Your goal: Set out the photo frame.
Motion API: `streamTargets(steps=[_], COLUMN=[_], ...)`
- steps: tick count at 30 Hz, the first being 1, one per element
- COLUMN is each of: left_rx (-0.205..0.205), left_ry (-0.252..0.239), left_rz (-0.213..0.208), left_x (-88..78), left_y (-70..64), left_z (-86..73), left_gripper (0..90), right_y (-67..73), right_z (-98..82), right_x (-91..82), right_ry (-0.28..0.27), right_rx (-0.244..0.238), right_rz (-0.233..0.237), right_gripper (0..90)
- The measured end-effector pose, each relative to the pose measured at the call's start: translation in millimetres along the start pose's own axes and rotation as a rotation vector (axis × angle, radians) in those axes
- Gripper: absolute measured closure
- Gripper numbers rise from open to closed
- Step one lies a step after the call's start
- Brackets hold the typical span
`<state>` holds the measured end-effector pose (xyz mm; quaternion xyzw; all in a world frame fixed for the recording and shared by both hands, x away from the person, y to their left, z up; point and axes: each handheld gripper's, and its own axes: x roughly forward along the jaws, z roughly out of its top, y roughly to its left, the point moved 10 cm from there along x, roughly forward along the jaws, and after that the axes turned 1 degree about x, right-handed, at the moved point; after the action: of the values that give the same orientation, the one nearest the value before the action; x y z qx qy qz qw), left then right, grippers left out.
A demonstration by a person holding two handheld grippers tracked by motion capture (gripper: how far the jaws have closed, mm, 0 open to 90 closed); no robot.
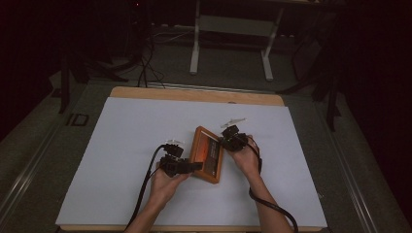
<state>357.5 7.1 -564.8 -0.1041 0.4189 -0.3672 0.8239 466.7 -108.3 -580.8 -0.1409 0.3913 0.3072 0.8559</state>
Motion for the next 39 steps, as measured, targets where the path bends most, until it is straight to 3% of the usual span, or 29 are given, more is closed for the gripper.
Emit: streamTargets(steps=[11,17,22,23,26,30,34,37,39], left_rx=[-0.006,0.036,0.124,0.124,0.193,0.316,0.409,0.443,0.499], left_ry=[-0.032,-0.058,-0.067,-0.067,-0.075,-0.082,-0.084,-0.088,-0.097], left_rz=[0.014,0.037,0.063,0.063,0.077,0.112,0.141,0.138,0.127], left_x=[3.5,4.6,5.7,5.7,8.3,11.5,14.0,14.3,14.9], left_y=[-3.3,-12.6,-25.1,-25.1,-38.9,-56.1,-70.2,-74.3,-79.8], left_z=[7.5,12.9,17.7,17.7,21.2,21.2,19.3,17.8,15.6], left_gripper=[60.5,62.7,64.6,65.1,66.6,68.0,68.5,68.6,68.6], right_y=[-8.5,-18.7,-18.5,-17.4,-12.2,-6.9,-2.0,-1.9,-3.0], right_z=[-6.9,-2.3,6.2,8.5,15.3,19.6,20.2,19.2,17.0], right_x=[-14.9,-49.6,-75.8,-81.5,-98.2,-114.2,-125.7,-128.9,-132.0], right_ry=[-0.011,-0.089,-0.141,-0.154,-0.194,-0.212,-0.223,-0.218,-0.209], right_rx=[-0.025,-0.037,-0.066,-0.069,-0.085,-0.123,-0.157,-0.173,-0.184], right_rz=[-0.011,-0.031,-0.04,-0.038,-0.012,-0.006,0.015,0.016,0.014], right_gripper=[87.1,80.6,76.9,76.7,75.7,74.3,74.1,74.0,74.0])
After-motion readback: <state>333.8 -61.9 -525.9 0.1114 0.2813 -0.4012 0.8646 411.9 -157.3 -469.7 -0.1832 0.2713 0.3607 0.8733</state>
